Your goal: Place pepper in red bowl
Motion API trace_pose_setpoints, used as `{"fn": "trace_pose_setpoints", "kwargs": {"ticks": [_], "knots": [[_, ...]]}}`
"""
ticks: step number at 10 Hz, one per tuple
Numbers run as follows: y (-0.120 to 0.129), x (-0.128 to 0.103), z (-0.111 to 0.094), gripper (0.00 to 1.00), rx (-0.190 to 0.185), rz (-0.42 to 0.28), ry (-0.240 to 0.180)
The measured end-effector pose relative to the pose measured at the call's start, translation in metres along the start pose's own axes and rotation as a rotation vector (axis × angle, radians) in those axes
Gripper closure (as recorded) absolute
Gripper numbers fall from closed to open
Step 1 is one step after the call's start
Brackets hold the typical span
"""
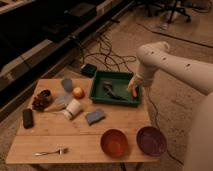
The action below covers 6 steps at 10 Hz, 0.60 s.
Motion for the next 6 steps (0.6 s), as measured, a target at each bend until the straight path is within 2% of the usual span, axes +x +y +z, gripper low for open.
{"fn": "trace_pose_setpoints", "kwargs": {"ticks": [4,5,6], "knots": [[0.0015,-0.0001,0.0002,0.35,0.000,-0.003,-0.001],[0.0023,-0.0006,0.0009,0.35,0.005,-0.005,0.003],[-0.0006,-0.0043,0.0049,0.35,0.029,-0.001,0.008]]}}
